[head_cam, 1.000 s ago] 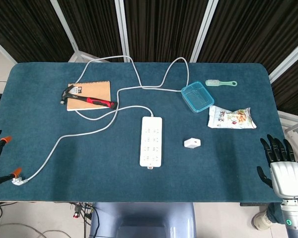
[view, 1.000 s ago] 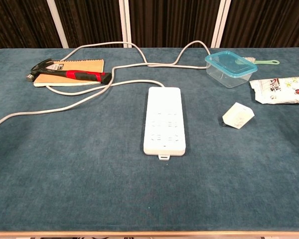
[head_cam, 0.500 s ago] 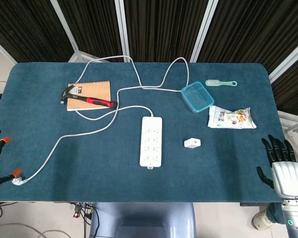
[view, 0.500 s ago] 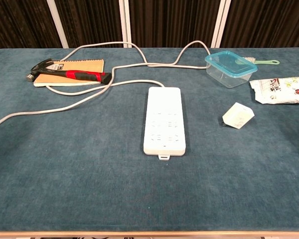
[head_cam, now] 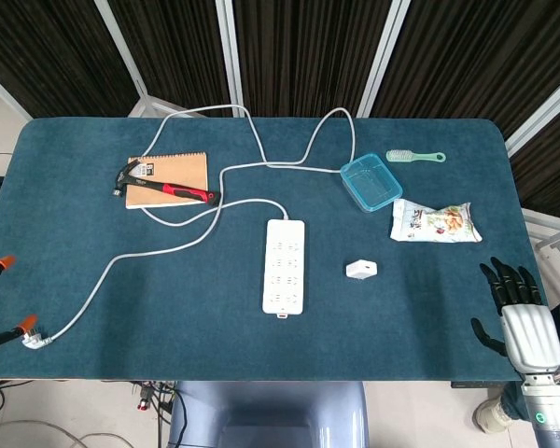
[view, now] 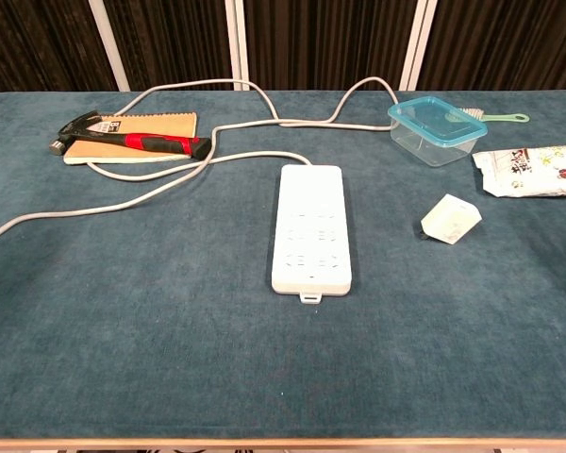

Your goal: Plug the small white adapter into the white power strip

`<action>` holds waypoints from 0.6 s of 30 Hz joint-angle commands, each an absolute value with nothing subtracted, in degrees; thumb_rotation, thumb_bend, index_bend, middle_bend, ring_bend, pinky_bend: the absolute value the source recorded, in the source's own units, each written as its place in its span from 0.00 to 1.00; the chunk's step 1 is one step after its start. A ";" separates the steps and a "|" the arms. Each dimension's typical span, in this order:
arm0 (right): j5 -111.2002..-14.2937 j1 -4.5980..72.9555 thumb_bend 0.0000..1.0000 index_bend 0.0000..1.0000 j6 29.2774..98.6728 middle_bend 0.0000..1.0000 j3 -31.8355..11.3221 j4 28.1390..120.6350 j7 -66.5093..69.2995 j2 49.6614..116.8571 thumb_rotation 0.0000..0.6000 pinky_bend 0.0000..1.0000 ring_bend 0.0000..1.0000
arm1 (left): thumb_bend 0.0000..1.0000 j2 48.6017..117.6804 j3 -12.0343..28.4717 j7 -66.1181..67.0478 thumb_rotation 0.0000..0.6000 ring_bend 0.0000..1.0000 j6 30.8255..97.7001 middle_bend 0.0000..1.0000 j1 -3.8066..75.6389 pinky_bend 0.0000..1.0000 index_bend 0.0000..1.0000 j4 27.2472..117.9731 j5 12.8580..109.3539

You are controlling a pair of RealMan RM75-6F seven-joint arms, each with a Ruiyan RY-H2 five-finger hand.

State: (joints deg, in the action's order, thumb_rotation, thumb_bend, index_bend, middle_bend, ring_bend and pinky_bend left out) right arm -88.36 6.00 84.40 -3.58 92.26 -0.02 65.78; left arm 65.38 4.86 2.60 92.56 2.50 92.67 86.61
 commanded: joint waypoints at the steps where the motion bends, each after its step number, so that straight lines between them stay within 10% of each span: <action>1: -86.72 9.31 0.32 0.00 77.10 0.02 -3.41 96.02 3.33 61.54 1.00 0.00 0.05 | 0.07 65.50 4.94 2.34 1.00 0.00 92.72 0.00 2.43 0.00 0.17 92.35 86.72; 18: -63.47 28.66 0.29 0.08 50.28 0.14 -13.00 102.71 1.68 62.02 1.00 0.00 0.09 | 0.07 66.06 4.77 3.96 1.00 0.00 92.49 0.00 2.42 0.00 0.17 92.72 86.69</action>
State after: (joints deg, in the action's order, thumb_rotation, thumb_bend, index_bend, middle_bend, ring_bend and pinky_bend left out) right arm -68.22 25.39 53.87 -10.97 102.50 3.06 59.78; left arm 66.07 4.73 3.96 92.53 2.42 92.71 86.74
